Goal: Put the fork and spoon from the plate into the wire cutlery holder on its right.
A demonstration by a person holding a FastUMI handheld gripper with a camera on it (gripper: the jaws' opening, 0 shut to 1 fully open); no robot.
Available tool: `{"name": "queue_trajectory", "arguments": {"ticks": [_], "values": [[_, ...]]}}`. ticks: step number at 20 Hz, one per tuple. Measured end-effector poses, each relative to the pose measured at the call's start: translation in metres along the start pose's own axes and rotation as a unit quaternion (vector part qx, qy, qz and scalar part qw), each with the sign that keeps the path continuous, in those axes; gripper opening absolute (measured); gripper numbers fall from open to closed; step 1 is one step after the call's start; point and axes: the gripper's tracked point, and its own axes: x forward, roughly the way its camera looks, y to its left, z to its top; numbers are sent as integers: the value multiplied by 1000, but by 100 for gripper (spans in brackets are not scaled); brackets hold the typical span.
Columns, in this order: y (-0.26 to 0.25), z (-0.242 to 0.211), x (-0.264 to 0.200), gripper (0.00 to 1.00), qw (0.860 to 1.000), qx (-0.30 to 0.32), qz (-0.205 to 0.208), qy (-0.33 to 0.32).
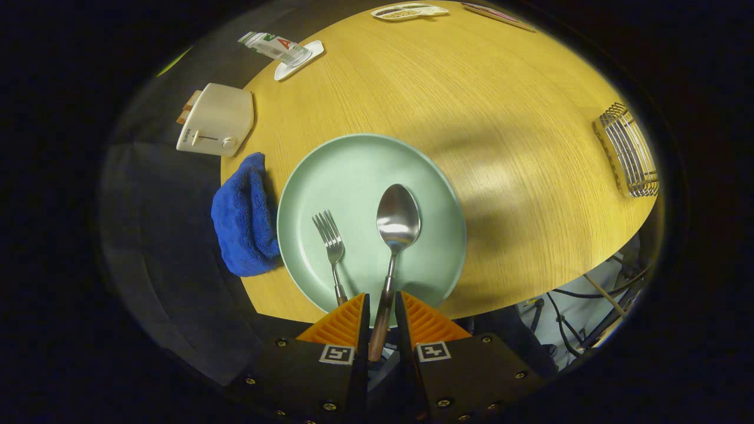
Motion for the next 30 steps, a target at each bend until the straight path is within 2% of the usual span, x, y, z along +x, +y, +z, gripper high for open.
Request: {"name": "queue_trajectory", "arguments": {"ticks": [5, 7, 9, 16, 18, 20, 25, 30], "values": [[-1, -4, 17, 24, 1000, -4, -14, 22], [-1, -3, 16, 11, 1000, 1, -12, 20], [1, -2, 15, 10, 1000, -6, -12, 15], [9, 17, -10, 10, 999, -20, 20, -32], [7, 18, -9, 1, 999, -8, 33, -38], [2, 23, -18, 1, 998, 2, 39, -48], [-7, 46, -49, 1, 993, 0, 48, -111], [-33, 77, -101, 1, 978, -16, 19, -206]]}}
